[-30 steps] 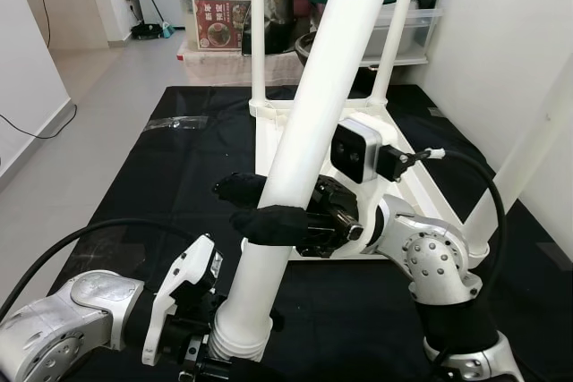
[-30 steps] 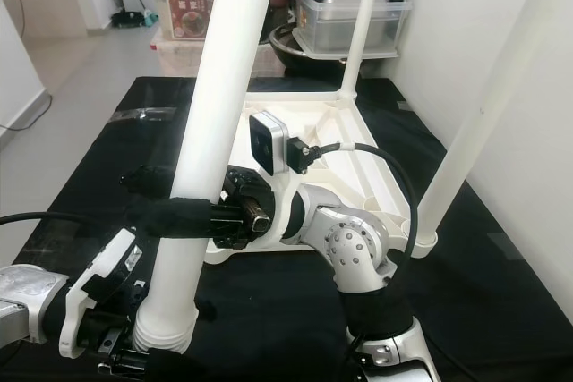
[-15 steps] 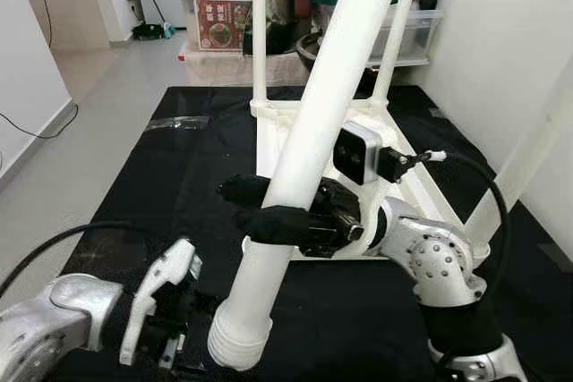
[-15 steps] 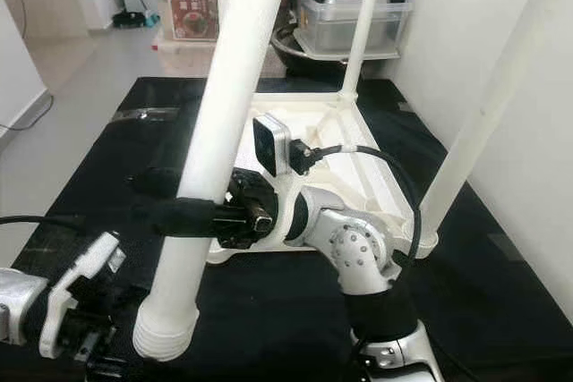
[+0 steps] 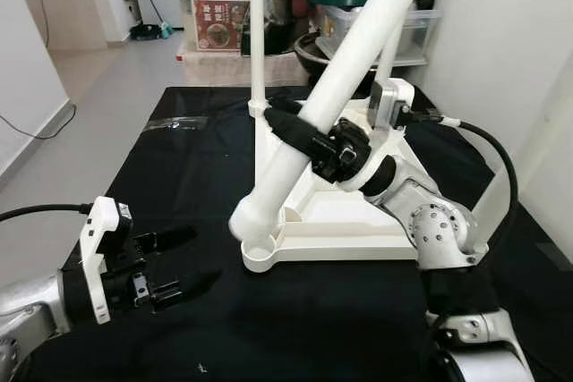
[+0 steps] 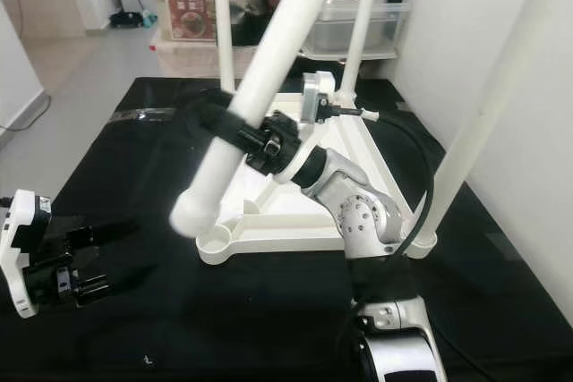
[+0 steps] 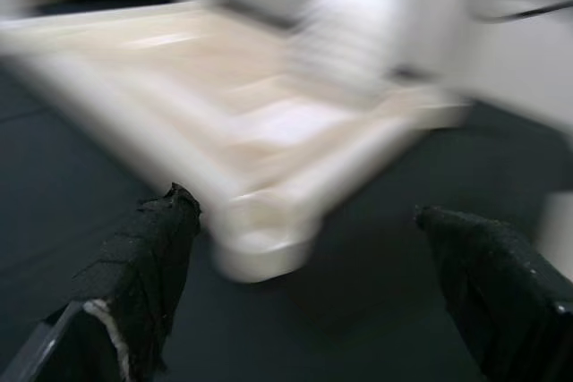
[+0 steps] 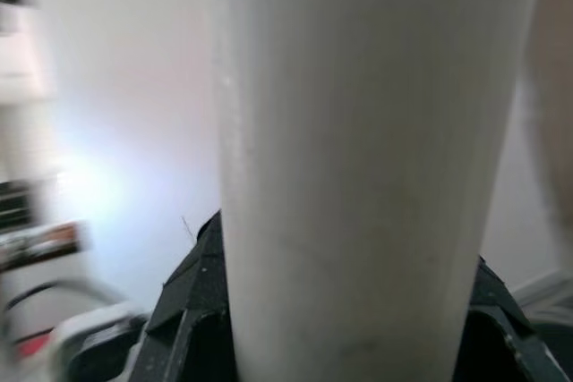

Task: Building children table

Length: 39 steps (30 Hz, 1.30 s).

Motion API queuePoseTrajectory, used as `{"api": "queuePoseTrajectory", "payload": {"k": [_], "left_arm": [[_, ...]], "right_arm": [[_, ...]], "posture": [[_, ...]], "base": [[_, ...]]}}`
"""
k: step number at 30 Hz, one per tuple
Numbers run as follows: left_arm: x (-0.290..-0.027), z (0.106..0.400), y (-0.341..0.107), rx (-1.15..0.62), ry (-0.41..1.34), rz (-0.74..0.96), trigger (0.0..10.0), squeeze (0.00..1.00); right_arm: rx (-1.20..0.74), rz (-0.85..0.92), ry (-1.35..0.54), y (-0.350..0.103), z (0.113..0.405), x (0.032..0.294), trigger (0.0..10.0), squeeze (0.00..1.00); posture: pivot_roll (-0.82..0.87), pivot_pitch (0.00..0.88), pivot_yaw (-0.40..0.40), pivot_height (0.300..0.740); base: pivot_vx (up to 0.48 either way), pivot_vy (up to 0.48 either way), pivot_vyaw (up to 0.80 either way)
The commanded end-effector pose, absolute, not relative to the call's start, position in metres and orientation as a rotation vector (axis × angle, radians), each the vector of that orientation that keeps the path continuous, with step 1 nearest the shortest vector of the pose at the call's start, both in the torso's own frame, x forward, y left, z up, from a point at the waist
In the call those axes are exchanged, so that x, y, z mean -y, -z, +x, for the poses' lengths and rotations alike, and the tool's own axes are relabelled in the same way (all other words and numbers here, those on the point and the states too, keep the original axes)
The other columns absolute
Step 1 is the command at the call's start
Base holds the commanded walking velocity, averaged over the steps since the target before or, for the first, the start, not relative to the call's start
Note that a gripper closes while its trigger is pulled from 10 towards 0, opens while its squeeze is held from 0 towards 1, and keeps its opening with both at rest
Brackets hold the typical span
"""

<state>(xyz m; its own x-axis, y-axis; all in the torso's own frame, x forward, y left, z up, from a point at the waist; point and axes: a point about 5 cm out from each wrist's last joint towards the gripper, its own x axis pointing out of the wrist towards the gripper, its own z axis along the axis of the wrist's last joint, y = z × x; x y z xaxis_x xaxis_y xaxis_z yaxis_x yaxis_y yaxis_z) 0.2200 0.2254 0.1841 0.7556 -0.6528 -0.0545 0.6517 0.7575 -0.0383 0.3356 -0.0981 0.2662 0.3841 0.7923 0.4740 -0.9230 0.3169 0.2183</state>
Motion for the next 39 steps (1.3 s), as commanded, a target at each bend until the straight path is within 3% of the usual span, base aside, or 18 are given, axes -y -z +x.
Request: {"api": "queuePoseTrajectory", "payload": {"k": [1,3,6,20,22,29,35,39], "left_arm": [[-0.241,0.224,-0.174,-0.099,0.555,0.022,10.0,0.00],[-0.264,0.229,-0.156,-0.135,0.257,0.033,10.0,0.00],[-0.269,0.231,-0.147,-0.166,0.130,0.085,10.0,0.00],[-0.246,0.253,-0.136,-0.115,0.043,0.085,10.0,0.00],[-0.222,0.255,-0.142,-0.091,0.210,0.049,10.0,0.00],[-0.186,0.267,-0.157,-0.038,0.467,0.107,10.0,0.00],[-0.178,0.280,-0.168,0.009,0.484,0.068,10.0,0.00],[-0.179,0.286,-0.169,0.022,0.463,0.114,10.0,0.00]], "right_arm": [[0.337,0.486,-1.064,-0.271,0.342,0.106,0.0,0.00],[0.363,0.479,-0.952,-0.273,0.350,0.113,0.0,0.00],[0.371,0.470,-0.903,-0.272,0.353,0.113,0.0,0.00],[0.377,0.448,-0.846,-0.264,0.351,0.102,0.0,0.00],[0.373,0.438,-0.822,-0.262,0.351,0.099,0.0,0.00],[0.356,0.419,-0.763,-0.261,0.353,0.081,0.0,0.00],[0.355,0.413,-0.745,-0.264,0.351,0.063,0.0,0.00],[0.377,0.424,-0.849,-0.270,0.338,0.046,0.0,0.00]], "posture": [[0.13,0.000,-0.035,0.740],[0.14,0.000,-0.037,0.740],[0.14,0.000,-0.035,0.740],[0.12,0.000,-0.016,0.740],[0.12,0.000,-0.016,0.740],[0.10,0.000,0.000,0.740],[0.09,0.000,0.004,0.740],[0.10,0.000,-0.001,0.740]], "base": [[0.000,0.000,0.00],[0.000,0.000,0.00],[0.000,0.000,0.00],[0.000,0.000,0.00],[0.000,0.000,0.00],[0.000,0.000,0.00],[0.000,0.000,0.00],[0.000,0.000,0.00]]}}
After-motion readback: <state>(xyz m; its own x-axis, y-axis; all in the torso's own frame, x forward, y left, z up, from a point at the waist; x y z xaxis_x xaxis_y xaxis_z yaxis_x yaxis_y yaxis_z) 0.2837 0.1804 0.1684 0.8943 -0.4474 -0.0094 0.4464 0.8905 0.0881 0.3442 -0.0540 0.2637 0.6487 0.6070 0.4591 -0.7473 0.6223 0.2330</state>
